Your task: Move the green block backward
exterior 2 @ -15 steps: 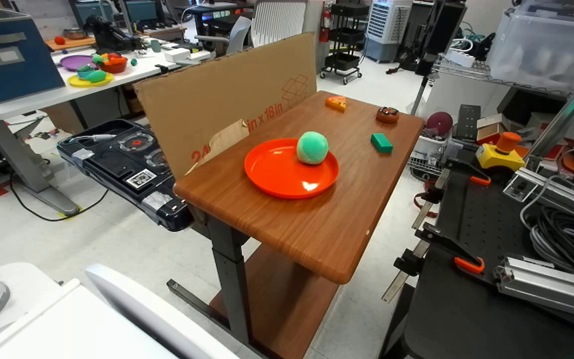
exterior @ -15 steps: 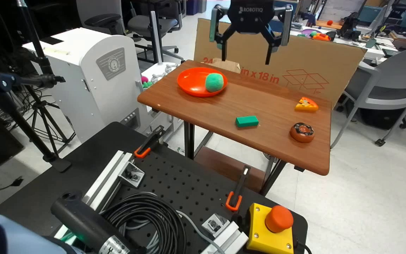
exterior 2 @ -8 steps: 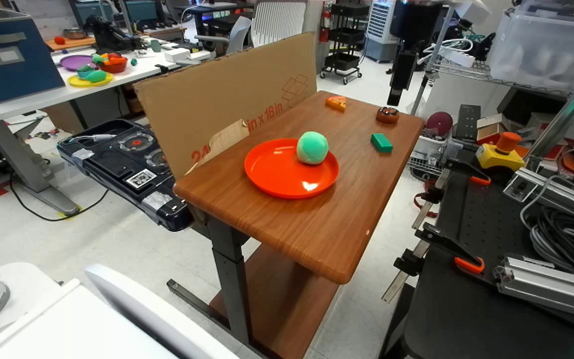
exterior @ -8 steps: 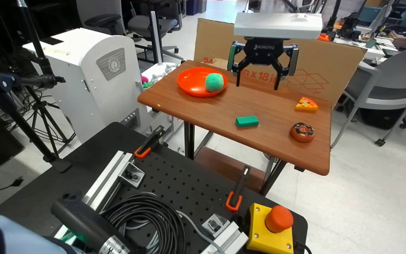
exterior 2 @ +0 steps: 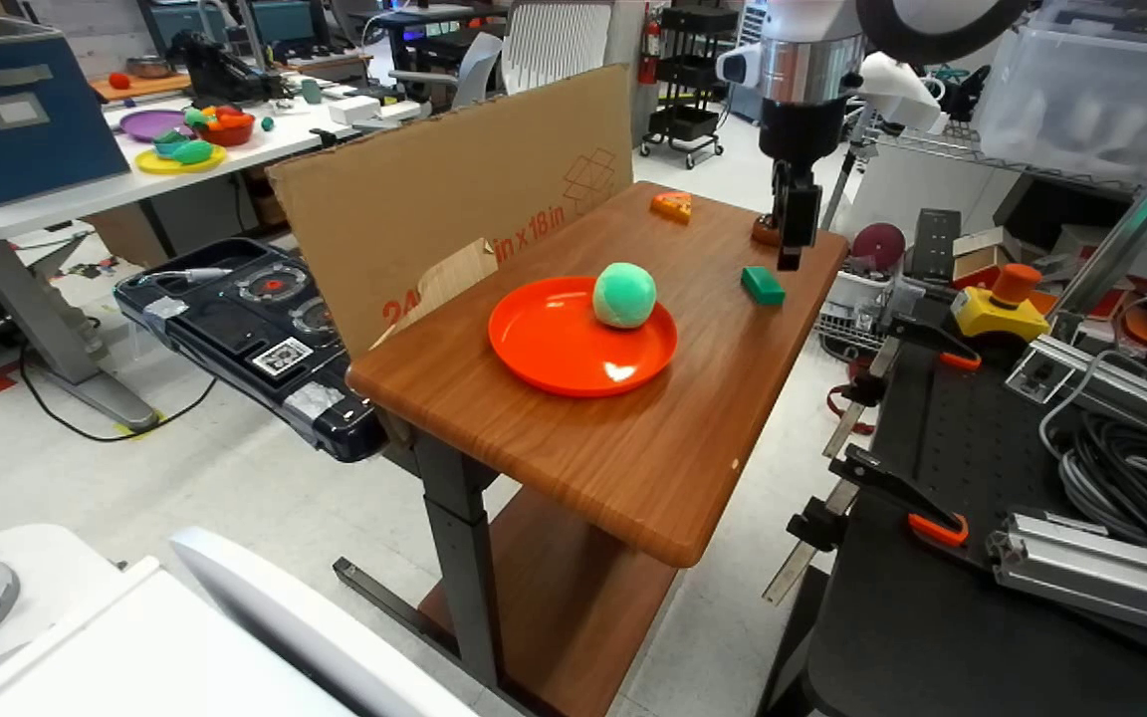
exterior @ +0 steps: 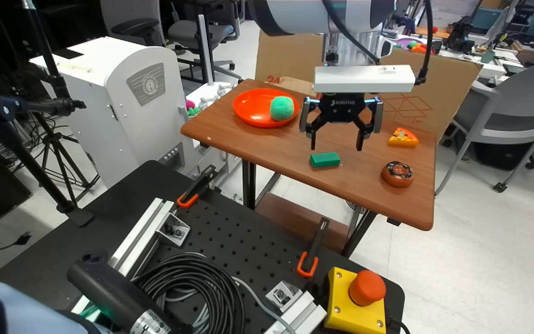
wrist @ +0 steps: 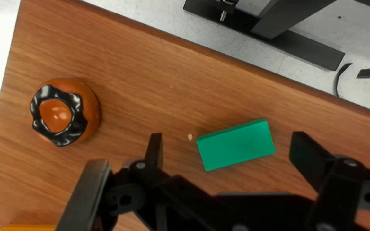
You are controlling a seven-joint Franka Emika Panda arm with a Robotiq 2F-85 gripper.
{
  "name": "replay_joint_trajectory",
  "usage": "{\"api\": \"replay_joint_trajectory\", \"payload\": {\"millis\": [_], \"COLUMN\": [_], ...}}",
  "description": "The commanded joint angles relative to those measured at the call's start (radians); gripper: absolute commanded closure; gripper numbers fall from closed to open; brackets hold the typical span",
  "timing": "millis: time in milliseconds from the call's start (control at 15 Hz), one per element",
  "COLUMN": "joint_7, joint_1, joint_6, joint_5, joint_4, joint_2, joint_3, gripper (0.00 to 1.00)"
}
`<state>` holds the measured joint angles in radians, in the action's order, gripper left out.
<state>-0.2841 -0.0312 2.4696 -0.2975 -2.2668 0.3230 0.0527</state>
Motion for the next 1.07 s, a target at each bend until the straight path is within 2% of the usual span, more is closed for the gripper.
{"api": "replay_joint_trajectory", "payload": {"millis": [0, 333, 467, 867, 933, 1000], "joint_7": [-0.041, -0.051, -0.066, -0.082, -0.079, -0.074], "joint_1": [-0.003, 0.002, 0.000, 0.009, 0.011, 0.012], "joint_6": [-0.012, -0.002, -0.005, -0.008, -0.008, -0.009], "joint_5": [-0.054, -0.105, -0.099, -0.096, -0.100, -0.101], "joint_4": [0.028, 0.057, 0.072, 0.092, 0.095, 0.099], "joint_2": [0.055, 0.102, 0.117, 0.144, 0.149, 0.154], "joint_3": [-0.001, -0.003, -0.015, -0.038, -0.037, -0.035], "gripper": [0.00, 0.00, 0.03, 0.00, 0.02, 0.26]}}
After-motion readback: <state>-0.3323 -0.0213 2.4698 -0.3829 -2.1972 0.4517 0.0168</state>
